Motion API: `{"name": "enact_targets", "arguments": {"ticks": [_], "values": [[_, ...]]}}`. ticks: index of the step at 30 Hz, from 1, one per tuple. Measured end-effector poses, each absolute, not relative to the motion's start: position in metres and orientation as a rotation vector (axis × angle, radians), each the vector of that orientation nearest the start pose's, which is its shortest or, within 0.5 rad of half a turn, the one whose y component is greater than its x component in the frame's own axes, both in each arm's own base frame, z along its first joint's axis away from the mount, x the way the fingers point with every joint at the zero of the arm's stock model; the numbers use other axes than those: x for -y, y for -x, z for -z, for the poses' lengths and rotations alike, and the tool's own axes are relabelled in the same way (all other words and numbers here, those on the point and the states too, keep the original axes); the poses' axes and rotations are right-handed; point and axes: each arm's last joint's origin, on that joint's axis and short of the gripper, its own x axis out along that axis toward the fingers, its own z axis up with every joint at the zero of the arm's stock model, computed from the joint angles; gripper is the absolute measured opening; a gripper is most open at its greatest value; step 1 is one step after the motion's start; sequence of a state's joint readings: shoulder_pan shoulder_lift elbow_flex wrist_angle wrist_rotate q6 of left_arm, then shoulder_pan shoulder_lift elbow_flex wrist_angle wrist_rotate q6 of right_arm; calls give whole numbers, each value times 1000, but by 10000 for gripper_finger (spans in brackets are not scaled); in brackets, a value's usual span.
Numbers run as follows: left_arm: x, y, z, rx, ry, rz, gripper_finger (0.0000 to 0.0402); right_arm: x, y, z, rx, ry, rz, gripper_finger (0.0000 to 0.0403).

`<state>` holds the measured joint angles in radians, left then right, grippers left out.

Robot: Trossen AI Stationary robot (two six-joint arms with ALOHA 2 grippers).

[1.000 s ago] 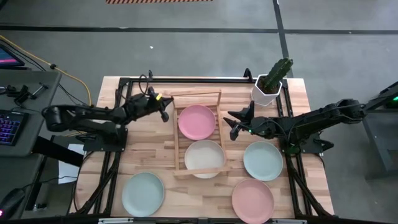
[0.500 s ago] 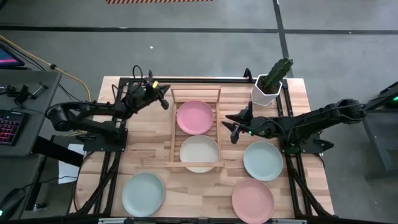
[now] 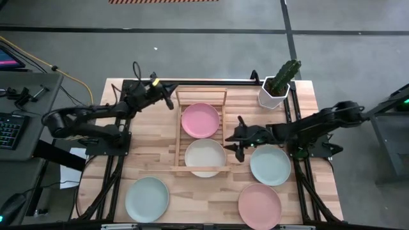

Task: Place and stack plates onto a shelf
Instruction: Adjust the gray plate on the shelf

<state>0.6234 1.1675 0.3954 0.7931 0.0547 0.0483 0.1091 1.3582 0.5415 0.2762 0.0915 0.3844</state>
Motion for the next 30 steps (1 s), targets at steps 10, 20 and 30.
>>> {"name": "enact_targets", "arguments": {"ticks": [10,20,30], "values": [[-75,-189,-240,64,34,-228,0,-5,-265,-157,-595,-358,81,27],[-40,-192,-229,104,21,-165,0,-7,-281,-137,-554,-190,-89,5],[-39,-192,-229,104,21,-172,0,-9,-285,-126,-565,-155,-165,0]]}}
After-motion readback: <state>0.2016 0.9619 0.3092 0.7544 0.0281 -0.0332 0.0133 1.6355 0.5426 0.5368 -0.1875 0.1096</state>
